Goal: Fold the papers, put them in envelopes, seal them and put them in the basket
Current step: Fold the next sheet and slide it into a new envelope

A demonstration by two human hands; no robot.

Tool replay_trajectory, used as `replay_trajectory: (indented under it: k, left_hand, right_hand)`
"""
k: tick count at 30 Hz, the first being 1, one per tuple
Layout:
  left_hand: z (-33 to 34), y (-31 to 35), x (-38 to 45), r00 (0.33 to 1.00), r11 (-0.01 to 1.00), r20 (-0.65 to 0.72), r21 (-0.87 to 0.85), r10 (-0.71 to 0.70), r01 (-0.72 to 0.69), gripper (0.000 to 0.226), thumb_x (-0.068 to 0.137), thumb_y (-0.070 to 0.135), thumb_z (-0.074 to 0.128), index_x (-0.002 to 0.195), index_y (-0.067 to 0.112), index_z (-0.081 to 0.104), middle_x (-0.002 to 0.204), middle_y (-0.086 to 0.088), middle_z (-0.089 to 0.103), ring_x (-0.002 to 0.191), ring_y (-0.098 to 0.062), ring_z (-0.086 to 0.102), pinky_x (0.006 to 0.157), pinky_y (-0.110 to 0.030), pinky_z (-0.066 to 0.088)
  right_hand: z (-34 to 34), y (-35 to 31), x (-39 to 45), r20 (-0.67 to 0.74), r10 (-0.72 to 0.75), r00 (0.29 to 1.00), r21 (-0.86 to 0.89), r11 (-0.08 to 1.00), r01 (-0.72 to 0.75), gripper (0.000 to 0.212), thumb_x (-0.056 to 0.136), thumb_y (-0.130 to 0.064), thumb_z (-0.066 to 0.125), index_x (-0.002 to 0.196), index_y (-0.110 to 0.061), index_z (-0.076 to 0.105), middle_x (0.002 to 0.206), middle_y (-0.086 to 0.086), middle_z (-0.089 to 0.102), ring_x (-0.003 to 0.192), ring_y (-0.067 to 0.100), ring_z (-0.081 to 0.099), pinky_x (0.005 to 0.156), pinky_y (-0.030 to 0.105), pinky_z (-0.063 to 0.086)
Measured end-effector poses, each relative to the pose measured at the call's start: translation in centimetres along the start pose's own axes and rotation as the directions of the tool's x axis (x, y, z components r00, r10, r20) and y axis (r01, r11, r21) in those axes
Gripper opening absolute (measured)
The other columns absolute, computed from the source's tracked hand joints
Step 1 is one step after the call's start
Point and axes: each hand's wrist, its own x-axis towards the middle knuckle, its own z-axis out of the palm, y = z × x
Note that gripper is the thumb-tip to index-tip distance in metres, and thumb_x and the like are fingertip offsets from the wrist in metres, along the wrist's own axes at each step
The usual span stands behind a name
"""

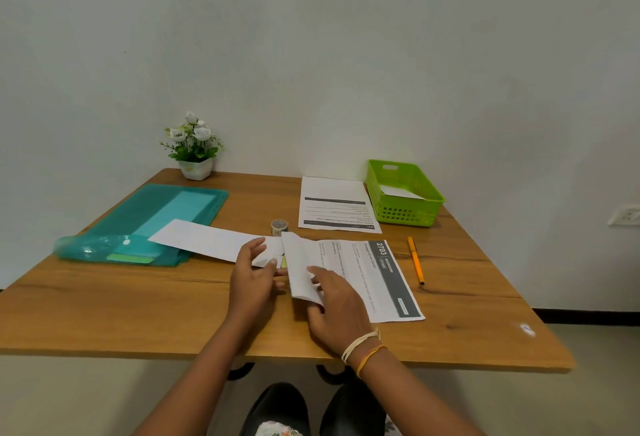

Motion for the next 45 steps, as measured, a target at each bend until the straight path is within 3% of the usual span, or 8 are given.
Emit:
replay_trajectory:
  k: [8, 13, 18, 22, 28, 31, 34, 45]
  left_hand:
    - [0.5, -0.9, -0.7, 0.929, 0.853, 0.328, 0.423, 0.17, -0.306, 0.046, 0.097, 0.024, 0.053, 0.14, 0.031, 0.039, 0.146, 0.006, 0.043, 0.116, -0.009, 0.056, 0.088, -0.025, 0.051]
    - [0.8, -0.9, -1.2, 0.857, 0.674, 0.47, 0.564, 0.213, -0.477, 0.045, 0.098, 0.037, 0.047, 0.141, 0.033, 0.037, 0.149, 0.008, 0.039, 0.124, -0.008, 0.049, 0.09, -0.025, 0.049]
    - [1.3, -0.3, -1.1, 0.806, 0.527, 0.569, 0.639, 0.166, -0.56, 0.052, 0.099, 0.043, 0.042, 0.148, 0.032, 0.029, 0.157, 0.006, 0.026, 0.136, -0.015, 0.04, 0.101, -0.034, 0.042]
    - [1.9, 0.0, -1.0, 0.772, 0.522, 0.618, 0.613, 0.15, -0.593, 0.053, 0.098, 0.043, 0.042, 0.148, 0.035, 0.027, 0.157, 0.006, 0.027, 0.132, -0.017, 0.043, 0.1, -0.034, 0.042]
    - [2.6, -0.3, -0.5, 0.776, 0.511, 0.619, 0.63, 0.126, -0.585, 0.053, 0.098, 0.046, 0.04, 0.148, 0.032, 0.029, 0.156, 0.006, 0.029, 0.129, -0.016, 0.045, 0.098, -0.03, 0.042]
    - [2.8, -0.6, -0.3, 0.768, 0.482, 0.636, 0.65, 0.078, -0.587, 0.057, 0.096, 0.052, 0.039, 0.148, 0.034, 0.028, 0.157, 0.006, 0.025, 0.133, -0.016, 0.041, 0.103, -0.033, 0.04]
    - [2.7, -0.9, -0.2, 0.756, 0.461, 0.653, 0.66, 0.038, -0.593, 0.058, 0.095, 0.056, 0.039, 0.148, 0.035, 0.029, 0.159, 0.006, 0.021, 0.141, -0.015, 0.029, 0.113, -0.039, 0.027]
    - [2.7, -1.0, -0.1, 0.749, 0.409, 0.662, 0.687, -0.01, -0.601, 0.052, 0.099, 0.053, 0.03, 0.149, 0.036, 0.028, 0.159, 0.008, 0.021, 0.146, -0.011, 0.018, 0.119, -0.041, 0.009]
  right_hand:
    - [-1.3, -0.1, 0.0, -0.032, 0.305, 0.952, 0.209, 0.933, -0.292, 0.021, 0.089, -0.025, 0.062, 0.11, -0.024, 0.062, 0.119, -0.003, 0.055, 0.106, 0.01, 0.054, 0.066, 0.003, 0.041]
    - [-3.1, 0.1, 0.6, 0.097, 0.42, 0.902, 0.245, 0.869, -0.431, 0.031, 0.094, -0.038, 0.047, 0.088, -0.015, 0.066, 0.09, -0.001, 0.063, 0.077, 0.013, 0.057, 0.066, 0.029, 0.055]
    - [-4.5, 1.2, 2.1, 0.212, 0.593, 0.777, 0.32, 0.709, -0.628, 0.021, 0.082, -0.033, 0.062, 0.09, -0.014, 0.057, 0.093, 0.006, 0.063, 0.085, 0.025, 0.062, 0.077, 0.039, 0.057]
    - [-5.1, 1.8, 2.3, 0.191, 0.618, 0.763, 0.357, 0.68, -0.64, 0.027, 0.087, -0.044, 0.058, 0.095, -0.021, 0.048, 0.09, -0.001, 0.058, 0.089, 0.025, 0.064, 0.08, 0.046, 0.057]
    - [-5.4, 3.0, 2.8, 0.152, 0.62, 0.77, 0.262, 0.726, -0.636, 0.026, 0.089, -0.019, 0.054, 0.064, -0.011, 0.054, 0.075, 0.014, 0.061, 0.075, 0.034, 0.06, 0.062, 0.035, 0.049]
    - [-5.6, 3.5, 3.6, 0.243, 0.607, 0.756, 0.133, 0.752, -0.646, 0.011, 0.087, -0.01, 0.054, 0.092, -0.008, 0.064, 0.109, 0.017, 0.064, 0.089, 0.028, 0.057, 0.077, 0.037, 0.055]
    - [-6.4, 3.6, 4.2, 0.319, 0.599, 0.734, 0.073, 0.757, -0.65, 0.043, 0.089, -0.01, 0.056, 0.131, -0.015, 0.05, 0.134, 0.01, 0.051, 0.115, 0.028, 0.053, 0.091, 0.035, 0.052]
    - [-3.6, 2.8, 2.7, 0.094, 0.34, 0.936, -0.389, 0.878, -0.279, 0.034, 0.093, -0.033, 0.052, 0.121, -0.014, 0.057, 0.126, 0.008, 0.051, 0.114, 0.024, 0.05, 0.09, 0.034, 0.05]
